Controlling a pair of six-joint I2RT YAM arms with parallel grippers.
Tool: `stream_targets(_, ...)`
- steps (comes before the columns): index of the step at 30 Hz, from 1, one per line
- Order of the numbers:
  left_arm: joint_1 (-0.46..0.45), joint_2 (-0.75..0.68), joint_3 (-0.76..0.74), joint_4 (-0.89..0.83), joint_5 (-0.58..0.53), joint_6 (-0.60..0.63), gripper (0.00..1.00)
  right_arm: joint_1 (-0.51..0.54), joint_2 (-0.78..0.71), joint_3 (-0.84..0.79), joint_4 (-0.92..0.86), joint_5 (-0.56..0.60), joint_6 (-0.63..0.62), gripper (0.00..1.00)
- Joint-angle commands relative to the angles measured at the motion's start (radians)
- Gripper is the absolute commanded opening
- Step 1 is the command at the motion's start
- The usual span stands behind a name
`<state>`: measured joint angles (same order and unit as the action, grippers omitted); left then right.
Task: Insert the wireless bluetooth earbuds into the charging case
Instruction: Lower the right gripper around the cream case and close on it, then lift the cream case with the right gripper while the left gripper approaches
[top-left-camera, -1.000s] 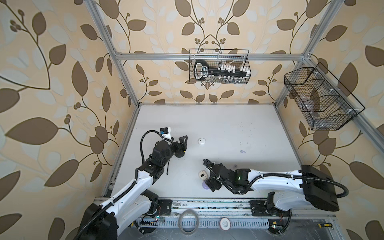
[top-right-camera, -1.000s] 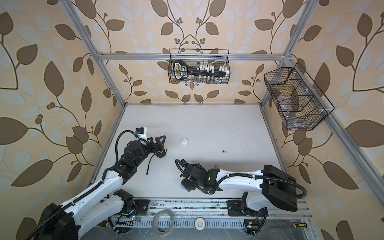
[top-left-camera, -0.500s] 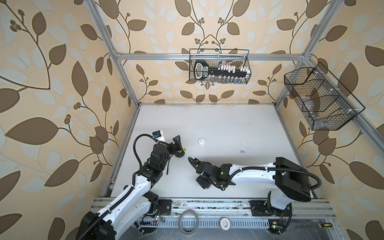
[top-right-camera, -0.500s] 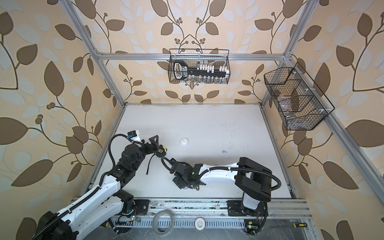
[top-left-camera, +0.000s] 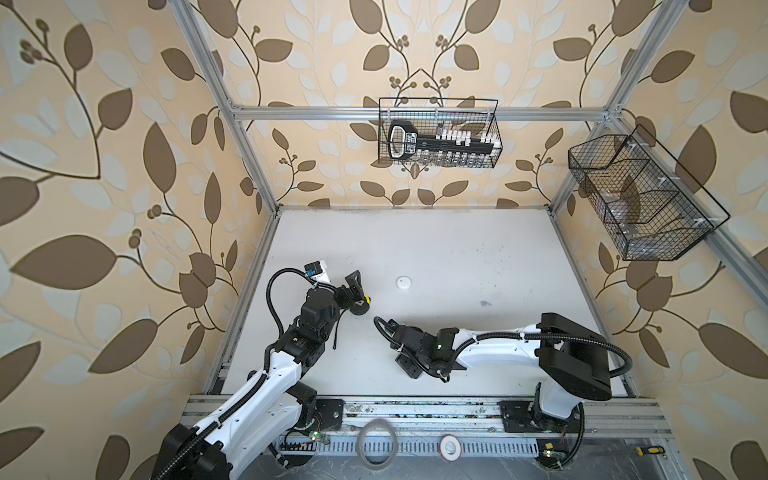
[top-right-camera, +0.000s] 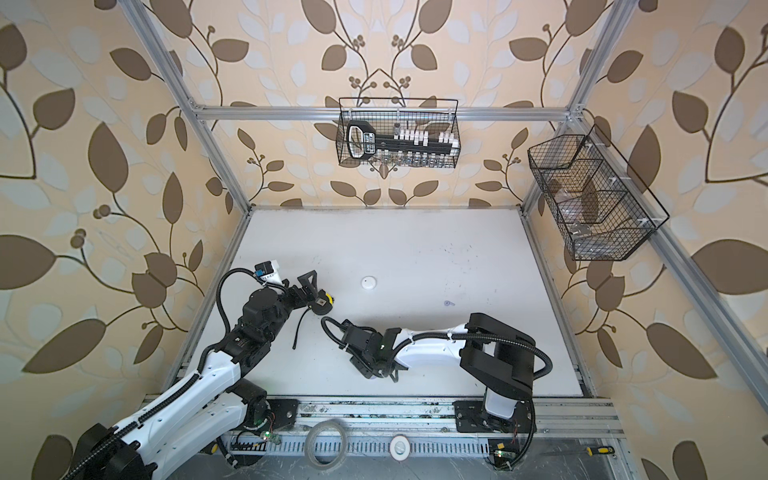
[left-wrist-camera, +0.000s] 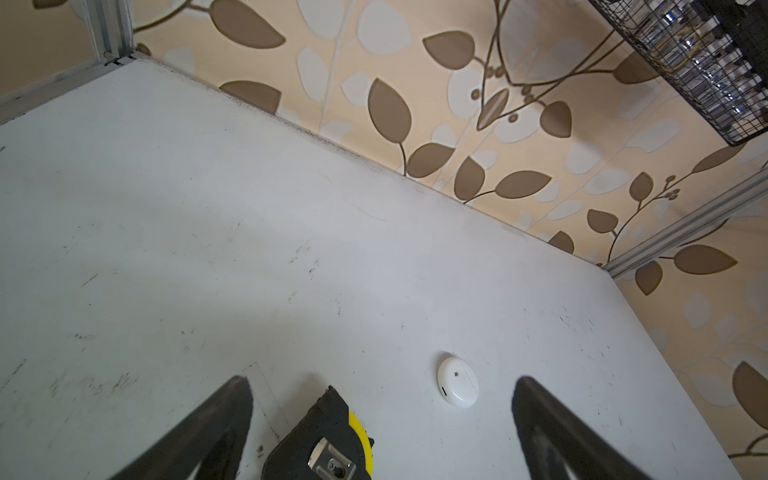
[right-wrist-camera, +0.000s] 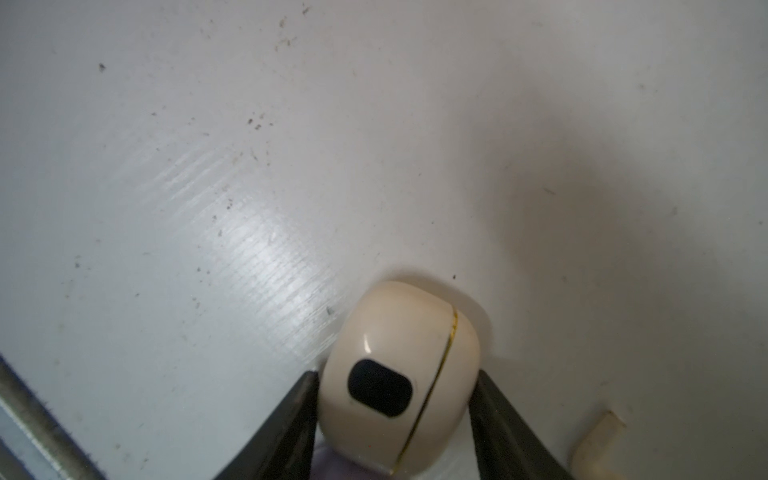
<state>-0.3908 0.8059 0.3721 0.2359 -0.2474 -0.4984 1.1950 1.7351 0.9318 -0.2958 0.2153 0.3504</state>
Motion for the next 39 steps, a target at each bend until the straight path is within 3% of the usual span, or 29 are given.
stream_targets(1, 0.01, -0.003, 0.0, 0.03, -0.013, -0.004, 0.99, 0.0, 0.024, 0.025, -0.026, 0.003, 0.002, 0.59)
stream_targets(7, 0.01, 0.011, 0.004, 0.037, 0.002, -0.003, 0.99, 0.002, 0.039, 0.031, -0.024, 0.0, 0.004, 0.61)
stream_targets(19, 0.01, 0.012, 0.006, 0.044, 0.016, 0.0, 0.99, 0.014, 0.066, 0.044, -0.029, 0.008, -0.004, 0.41)
stream_targets(25, 0.01, 0.016, 0.025, 0.032, 0.064, -0.002, 0.99, 0.012, -0.002, 0.024, -0.029, 0.044, -0.054, 0.33)
stream_targets(32, 0.01, -0.041, 0.043, 0.011, 0.197, -0.05, 0.95, -0.074, -0.29, -0.064, 0.047, 0.076, -0.106, 0.24)
stream_targets(35, 0.01, -0.043, 0.074, 0.029, 0.312, -0.084, 0.94, -0.128, -0.47, -0.094, 0.096, 0.085, -0.134, 0.26)
stream_targets(39, 0.01, 0.018, 0.224, -0.03, 0.409, -0.235, 0.9, -0.187, -0.673, -0.154, 0.253, 0.135, -0.22, 0.31)
